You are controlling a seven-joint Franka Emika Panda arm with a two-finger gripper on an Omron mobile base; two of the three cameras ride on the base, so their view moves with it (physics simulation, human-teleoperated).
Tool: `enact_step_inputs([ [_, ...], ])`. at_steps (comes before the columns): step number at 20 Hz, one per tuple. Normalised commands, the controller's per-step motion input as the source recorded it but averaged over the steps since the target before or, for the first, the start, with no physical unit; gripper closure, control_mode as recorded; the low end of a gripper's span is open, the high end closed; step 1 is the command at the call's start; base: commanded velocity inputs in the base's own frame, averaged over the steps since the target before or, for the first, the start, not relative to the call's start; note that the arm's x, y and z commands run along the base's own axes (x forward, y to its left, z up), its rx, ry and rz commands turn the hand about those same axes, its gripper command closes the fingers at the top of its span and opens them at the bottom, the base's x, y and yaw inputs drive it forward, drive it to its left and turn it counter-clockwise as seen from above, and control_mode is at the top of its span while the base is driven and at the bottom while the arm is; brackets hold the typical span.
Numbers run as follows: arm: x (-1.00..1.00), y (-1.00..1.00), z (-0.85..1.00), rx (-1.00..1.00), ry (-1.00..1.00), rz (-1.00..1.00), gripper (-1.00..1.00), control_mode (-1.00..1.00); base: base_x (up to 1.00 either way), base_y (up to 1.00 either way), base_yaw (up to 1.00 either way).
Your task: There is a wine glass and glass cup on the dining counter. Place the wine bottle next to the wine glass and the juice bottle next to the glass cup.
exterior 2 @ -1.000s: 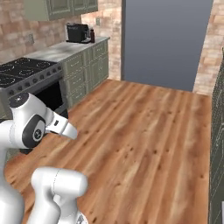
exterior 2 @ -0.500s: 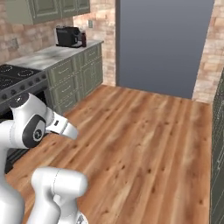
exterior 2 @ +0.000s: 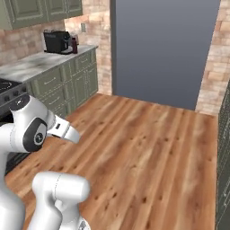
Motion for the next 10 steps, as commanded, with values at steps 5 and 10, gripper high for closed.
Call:
enact_step_inputs([
  [5, 0.0, 0.0, 0.0, 0.0, 0.0, 0.0, -1.0, 1.0, 0.94, 0.0, 0.0],
  [10, 0.0, 0.0, 0.0, 0.0, 0.0, 0.0, -1.0, 1.0, 0.94, 0.0, 0.03],
])
